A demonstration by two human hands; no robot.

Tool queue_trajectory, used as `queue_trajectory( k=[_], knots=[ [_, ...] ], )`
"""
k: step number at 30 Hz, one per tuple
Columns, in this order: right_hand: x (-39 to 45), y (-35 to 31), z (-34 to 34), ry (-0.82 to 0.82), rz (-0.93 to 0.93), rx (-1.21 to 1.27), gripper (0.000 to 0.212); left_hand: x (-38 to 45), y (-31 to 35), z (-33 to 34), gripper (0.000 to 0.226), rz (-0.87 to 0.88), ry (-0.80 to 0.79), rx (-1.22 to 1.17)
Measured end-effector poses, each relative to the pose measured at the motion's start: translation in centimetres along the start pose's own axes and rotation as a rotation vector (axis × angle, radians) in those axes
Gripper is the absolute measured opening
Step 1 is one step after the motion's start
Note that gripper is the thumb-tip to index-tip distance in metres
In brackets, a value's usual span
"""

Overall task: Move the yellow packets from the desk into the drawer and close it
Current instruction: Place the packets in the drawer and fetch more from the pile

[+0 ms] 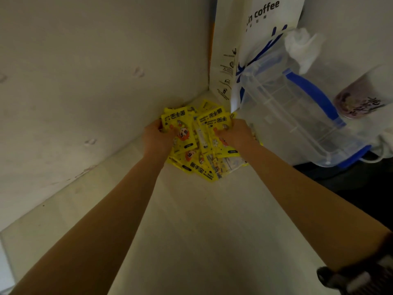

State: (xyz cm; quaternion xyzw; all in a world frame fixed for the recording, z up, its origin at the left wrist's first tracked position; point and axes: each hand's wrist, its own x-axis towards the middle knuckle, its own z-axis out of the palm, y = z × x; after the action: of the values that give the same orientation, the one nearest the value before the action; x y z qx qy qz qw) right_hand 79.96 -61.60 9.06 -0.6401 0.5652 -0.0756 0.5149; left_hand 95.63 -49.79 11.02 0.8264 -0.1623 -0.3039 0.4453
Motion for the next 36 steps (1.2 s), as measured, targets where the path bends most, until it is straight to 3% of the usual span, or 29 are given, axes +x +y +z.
queue_trajectory(
  k=[8,13,18,25,29,36],
  knots=[
    [1.0,-0.2,1.0,-0.029,-0.014,0.011,0.042,0.4,0.9,0.9,0.024,-0.026,-0.038,0.057],
    [0.8,-0.2,0.9,-0.026,-0.045,0.052,0.016,0.5,1.1,0.9,0.019,0.004,-0.025,0.077],
    [0.1,-0.5,0.4,0.027,-0.069,0.137,0.015,-0.1,0.6,-0.2,0.013,-0.024,-0.039,-0.049],
    [-2.2,-1.2,-1.2,0.086,-0.124,0.336,0.033,-1.3,-0.5,-3.1,0.009,-0.047,0.038,-0.288],
    [-4.5,-1.6,-1.8,0.080,-0.145,0.385,0.017,-2.8,-1.6,-4.4,0.009,-0.077,0.028,-0.361],
    [-10.8,1.6,-1.4,0.101,-0.060,0.394,0.013,-8.8,-4.7,-6.0,0.018,-0.189,-0.004,-0.473]
  ],
)
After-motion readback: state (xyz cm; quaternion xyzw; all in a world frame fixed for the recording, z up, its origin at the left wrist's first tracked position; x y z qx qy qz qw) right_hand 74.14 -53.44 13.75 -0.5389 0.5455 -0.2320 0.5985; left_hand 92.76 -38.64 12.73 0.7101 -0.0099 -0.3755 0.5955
